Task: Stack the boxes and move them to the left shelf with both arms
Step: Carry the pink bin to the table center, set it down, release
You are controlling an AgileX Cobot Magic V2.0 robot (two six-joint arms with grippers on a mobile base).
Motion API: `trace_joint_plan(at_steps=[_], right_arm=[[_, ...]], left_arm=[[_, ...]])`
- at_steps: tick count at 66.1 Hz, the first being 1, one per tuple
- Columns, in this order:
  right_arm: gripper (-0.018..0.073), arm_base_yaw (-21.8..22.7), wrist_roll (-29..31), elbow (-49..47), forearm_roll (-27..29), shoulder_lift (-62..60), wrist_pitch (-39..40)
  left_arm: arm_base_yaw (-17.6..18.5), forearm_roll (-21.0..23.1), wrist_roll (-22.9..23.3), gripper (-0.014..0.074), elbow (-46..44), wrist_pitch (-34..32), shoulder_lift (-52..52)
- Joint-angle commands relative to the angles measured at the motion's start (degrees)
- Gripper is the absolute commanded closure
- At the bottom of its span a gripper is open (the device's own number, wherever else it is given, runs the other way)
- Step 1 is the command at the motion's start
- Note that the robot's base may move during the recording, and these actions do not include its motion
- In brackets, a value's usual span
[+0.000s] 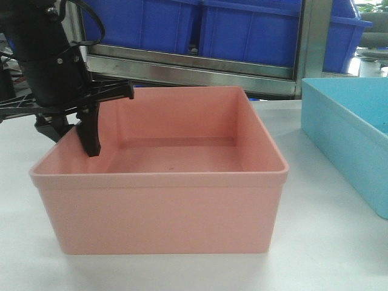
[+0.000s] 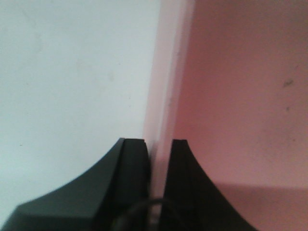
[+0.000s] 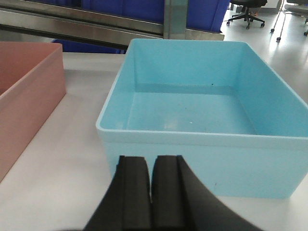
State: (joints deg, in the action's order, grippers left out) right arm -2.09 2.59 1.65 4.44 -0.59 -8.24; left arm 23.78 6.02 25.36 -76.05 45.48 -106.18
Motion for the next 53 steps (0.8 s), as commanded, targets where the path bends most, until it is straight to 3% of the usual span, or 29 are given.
trace_joint_plan(at_steps=[1, 6, 10, 22, 28, 39, 53], right_arm=[[0.0503, 0.31, 0.54, -1.02, -0.14, -1.17, 5.16], [0.0503, 0.31, 0.54, -1.02, -0.14, -1.17, 5.16], [0.0503, 0.31, 0.54, -1.02, -0.14, -1.17, 5.16], [0.0503, 0.31, 0.54, -1.02, -0.14, -1.17, 5.16], [0.0503, 0.31, 0.54, -1.02, -0.14, -1.17, 5.16], [0.0503, 0.31, 0.54, -1.02, -0.14, -1.17, 5.16], [0.0503, 0.31, 0.54, -1.02, -0.14, -1.17, 5.16]], left_arm=[[0.42, 1.05, 0.62, 0.0594, -1.78, -2.05, 2.84], [0.42, 1.05, 0.5, 0.0572, -1.78, -1.95, 2.84], [0.42, 1.05, 0.05, 0.0506, -1.78, -1.95, 2.84], [0.42, 1.17, -2.48, 0.0125, -2.16, 0.2, 2.95], [0.42, 3.43, -5.74, 0.0017, -3.06, 1.7, 3.57], [0.42, 3.67, -8.6, 0.0059, -4.84, 3.73, 7.74], [0.42, 0.34, -16.29, 0.023, -2.58, 4.14, 19.59]])
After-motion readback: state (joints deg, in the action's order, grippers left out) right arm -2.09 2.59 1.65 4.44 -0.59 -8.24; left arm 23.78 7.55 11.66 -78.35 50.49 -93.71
